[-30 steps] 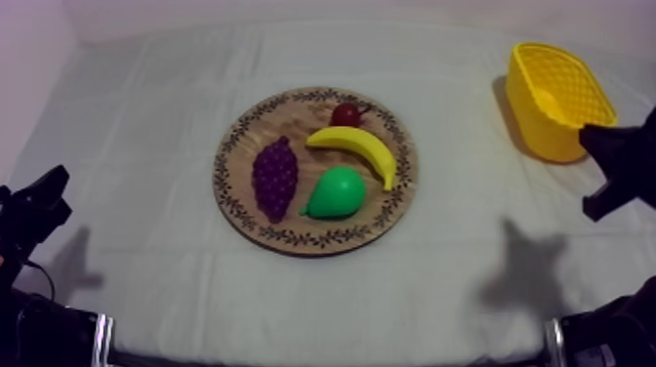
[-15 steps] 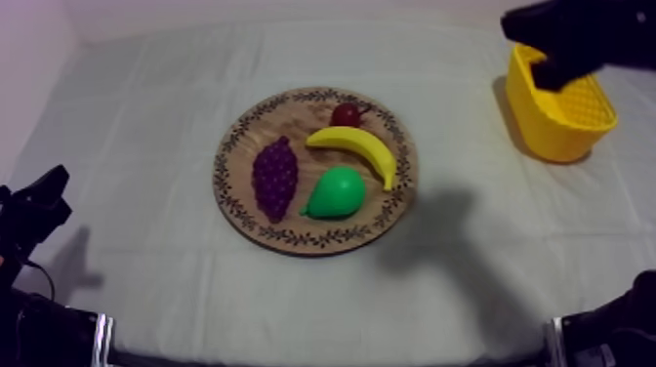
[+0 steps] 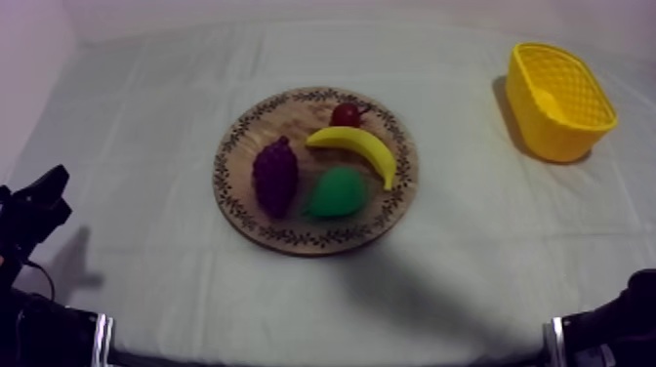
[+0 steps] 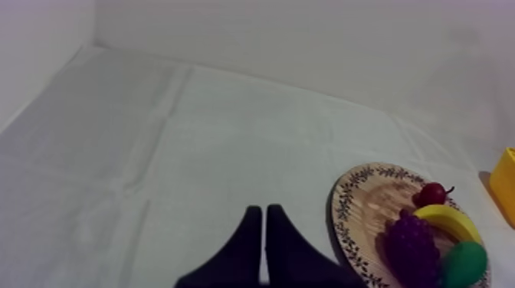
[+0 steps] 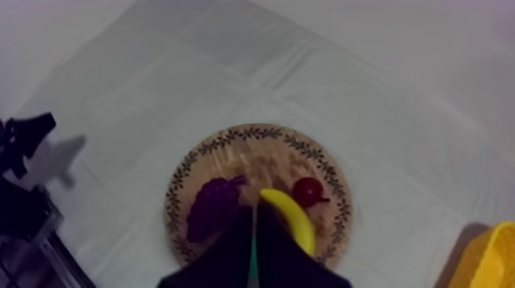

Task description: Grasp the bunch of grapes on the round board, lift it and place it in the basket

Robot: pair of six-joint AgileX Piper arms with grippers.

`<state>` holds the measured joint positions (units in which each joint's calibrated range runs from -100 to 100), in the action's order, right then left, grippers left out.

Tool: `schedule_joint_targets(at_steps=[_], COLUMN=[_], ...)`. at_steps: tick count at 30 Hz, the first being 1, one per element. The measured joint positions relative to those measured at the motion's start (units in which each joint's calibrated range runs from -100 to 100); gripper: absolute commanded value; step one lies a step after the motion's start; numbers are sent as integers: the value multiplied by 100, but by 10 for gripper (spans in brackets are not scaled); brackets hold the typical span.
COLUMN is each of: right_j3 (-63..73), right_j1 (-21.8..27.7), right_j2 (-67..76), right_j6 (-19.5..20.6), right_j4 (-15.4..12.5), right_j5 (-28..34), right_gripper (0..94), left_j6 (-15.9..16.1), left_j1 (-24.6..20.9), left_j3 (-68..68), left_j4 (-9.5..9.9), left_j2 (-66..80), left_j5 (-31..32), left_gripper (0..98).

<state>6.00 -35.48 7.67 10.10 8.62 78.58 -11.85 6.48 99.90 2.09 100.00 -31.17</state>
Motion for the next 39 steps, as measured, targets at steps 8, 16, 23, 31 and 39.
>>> schedule_joint_targets(at_steps=[8, 16, 23, 31, 39], right_j3=[2332, 3877, 3844, 3315, 2891], right_j1=[-246, -272, -215, -185, -143], right_j2=[-1654, -3011, -3829, -4254, -4269], right_j6=[610, 1171, 1540, 1769, 1865], right_j4=[21, -15, -42, -73, -285], right_j5=[1391, 1949, 1981, 1988, 1990], right_gripper=[2, 2, 2, 16, 277], left_j6=[0, 0, 0, 0, 0], left_j1=[0, 0, 0, 0, 0], left_j3=[0, 0, 0, 0, 0], left_j4=[0, 0, 0, 0, 0], left_j2=[0, 0, 0, 0, 0], left_j5=[0, 0, 0, 0, 0], left_gripper=[1, 1, 1, 1, 1])
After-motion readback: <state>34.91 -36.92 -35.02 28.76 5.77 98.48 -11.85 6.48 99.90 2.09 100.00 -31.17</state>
